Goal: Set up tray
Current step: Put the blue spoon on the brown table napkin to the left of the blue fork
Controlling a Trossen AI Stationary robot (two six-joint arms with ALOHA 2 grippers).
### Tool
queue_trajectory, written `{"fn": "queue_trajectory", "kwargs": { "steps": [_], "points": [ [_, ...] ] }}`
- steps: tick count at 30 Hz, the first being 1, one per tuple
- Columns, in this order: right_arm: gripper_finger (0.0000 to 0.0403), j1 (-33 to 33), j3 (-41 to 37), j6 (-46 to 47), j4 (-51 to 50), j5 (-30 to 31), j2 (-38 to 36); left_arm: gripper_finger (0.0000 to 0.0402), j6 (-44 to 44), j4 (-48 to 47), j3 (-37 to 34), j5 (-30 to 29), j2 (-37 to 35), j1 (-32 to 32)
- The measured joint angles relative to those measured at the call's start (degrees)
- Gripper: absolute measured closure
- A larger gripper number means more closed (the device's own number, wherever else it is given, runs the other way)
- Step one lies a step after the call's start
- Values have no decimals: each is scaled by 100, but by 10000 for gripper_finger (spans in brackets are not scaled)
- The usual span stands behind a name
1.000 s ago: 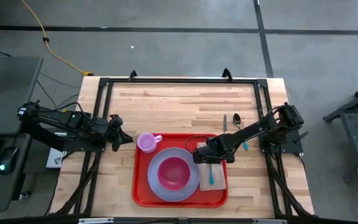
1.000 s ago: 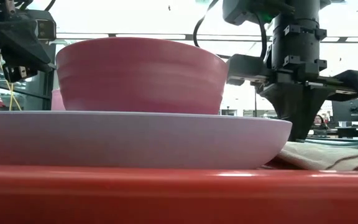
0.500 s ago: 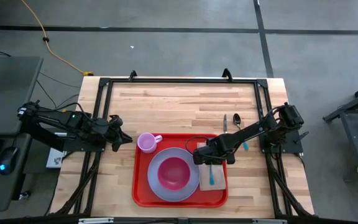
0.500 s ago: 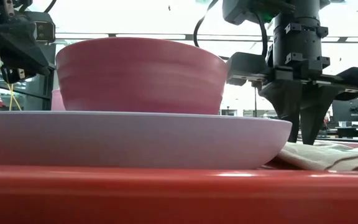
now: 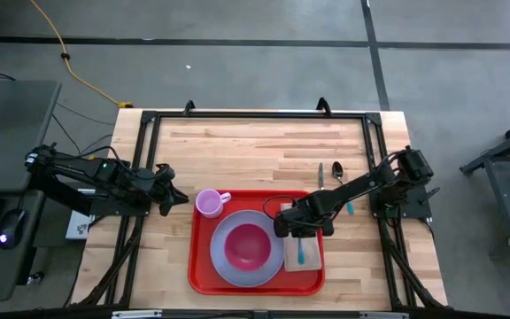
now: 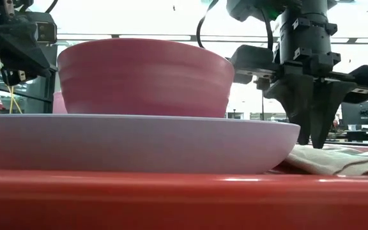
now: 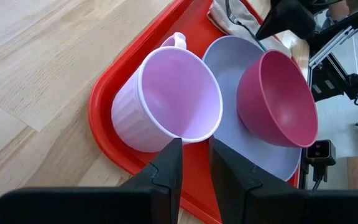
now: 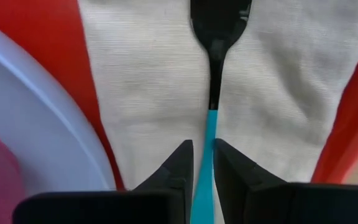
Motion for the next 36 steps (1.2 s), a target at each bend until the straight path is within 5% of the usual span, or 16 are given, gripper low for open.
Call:
{"fn": "queue_trajectory", "kwargs": {
  "steps": [15,36],
  "points": [
    [379,0,0,-72,-521,241,-527,291,0,10,-1,0,2,0],
    [383,-389,6,-264,-2919,1000,-1737,291,0,-2,0,2,1,0]
  ]
}}
